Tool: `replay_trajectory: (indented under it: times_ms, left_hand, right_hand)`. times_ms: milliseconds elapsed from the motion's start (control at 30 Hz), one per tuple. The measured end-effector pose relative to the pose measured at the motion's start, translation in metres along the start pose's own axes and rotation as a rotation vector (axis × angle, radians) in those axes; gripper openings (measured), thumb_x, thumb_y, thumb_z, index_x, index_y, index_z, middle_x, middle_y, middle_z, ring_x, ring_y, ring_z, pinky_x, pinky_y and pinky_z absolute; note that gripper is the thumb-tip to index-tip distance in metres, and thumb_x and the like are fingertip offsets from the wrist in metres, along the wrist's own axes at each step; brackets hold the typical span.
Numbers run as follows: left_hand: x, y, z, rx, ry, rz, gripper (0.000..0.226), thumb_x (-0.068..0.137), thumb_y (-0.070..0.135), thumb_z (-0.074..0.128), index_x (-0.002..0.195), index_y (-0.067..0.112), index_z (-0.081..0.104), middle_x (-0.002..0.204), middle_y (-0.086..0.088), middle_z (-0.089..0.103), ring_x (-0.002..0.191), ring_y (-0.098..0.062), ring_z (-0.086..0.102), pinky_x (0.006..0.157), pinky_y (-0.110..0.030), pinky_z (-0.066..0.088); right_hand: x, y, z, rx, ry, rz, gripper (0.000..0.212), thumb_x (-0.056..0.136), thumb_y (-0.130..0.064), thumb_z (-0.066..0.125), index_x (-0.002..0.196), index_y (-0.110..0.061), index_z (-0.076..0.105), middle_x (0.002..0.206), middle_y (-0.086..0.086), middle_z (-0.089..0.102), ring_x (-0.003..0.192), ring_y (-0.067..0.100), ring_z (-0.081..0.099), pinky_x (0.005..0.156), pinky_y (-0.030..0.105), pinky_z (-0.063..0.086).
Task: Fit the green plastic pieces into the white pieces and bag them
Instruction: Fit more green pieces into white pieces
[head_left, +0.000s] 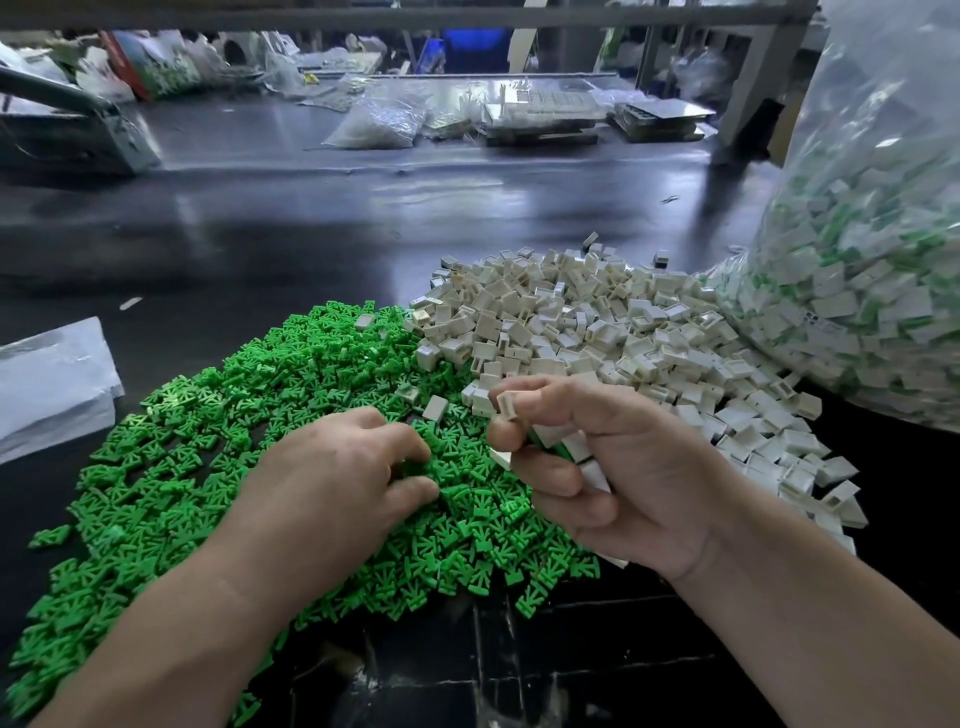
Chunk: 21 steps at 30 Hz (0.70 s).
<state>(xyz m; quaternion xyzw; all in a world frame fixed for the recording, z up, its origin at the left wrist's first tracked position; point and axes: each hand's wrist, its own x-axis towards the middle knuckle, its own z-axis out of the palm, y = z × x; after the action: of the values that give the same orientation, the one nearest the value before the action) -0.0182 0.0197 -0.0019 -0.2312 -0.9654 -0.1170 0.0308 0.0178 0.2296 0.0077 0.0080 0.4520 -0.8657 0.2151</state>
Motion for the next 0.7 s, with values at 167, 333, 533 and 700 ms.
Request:
replay_trajectory:
  times_ms: [167, 333, 533, 700]
  left_hand:
    - [0.003, -0.002, 0.004, -0.087, 0.087, 0.037, 0.020, 0.088, 0.051, 0.059, 0.093, 0.036, 0.070, 0.085, 0.019, 0.057, 0.078, -0.001, 0.054, 0.067, -0.027, 0.044]
    - [0.001, -0.001, 0.004, -0.338, 0.192, -0.022, 0.009, 0.085, 0.046, 0.065, 0.085, 0.037, 0.066, 0.078, 0.019, 0.063, 0.074, 0.003, 0.058, 0.058, -0.013, 0.043]
    - [-0.001, 0.006, 0.001, -0.557, 0.238, -0.088, 0.016, 0.075, 0.044, 0.075, 0.075, 0.033, 0.063, 0.072, 0.018, 0.064, 0.053, 0.003, 0.054, 0.047, -0.006, 0.039]
    - [-0.003, 0.010, -0.003, -0.728, 0.231, -0.087, 0.016, 0.078, 0.047, 0.068, 0.076, 0.032, 0.068, 0.055, 0.013, 0.055, 0.043, 0.000, 0.046, 0.039, -0.008, 0.032]
  right_hand:
    - [0.000, 0.002, 0.000, -0.038, 0.075, -0.032, 0.005, 0.084, -0.015, 0.068, 0.082, -0.015, 0.063, 0.076, 0.006, 0.059, 0.046, 0.009, 0.046, 0.030, 0.016, 0.033]
    - [0.001, 0.003, 0.001, -0.074, 0.104, -0.053, 0.005, 0.085, -0.018, 0.069, 0.081, -0.016, 0.071, 0.078, 0.007, 0.059, 0.048, 0.011, 0.046, 0.031, 0.017, 0.033]
    - [0.000, 0.004, 0.002, -0.120, 0.133, -0.038, 0.007, 0.094, -0.016, 0.064, 0.091, -0.013, 0.069, 0.078, 0.008, 0.059, 0.047, 0.010, 0.047, 0.031, 0.016, 0.032]
    - [0.000, 0.006, 0.003, -0.174, 0.137, -0.047, 0.007, 0.093, -0.016, 0.067, 0.088, -0.015, 0.072, 0.077, 0.008, 0.059, 0.047, 0.011, 0.046, 0.032, 0.017, 0.032]
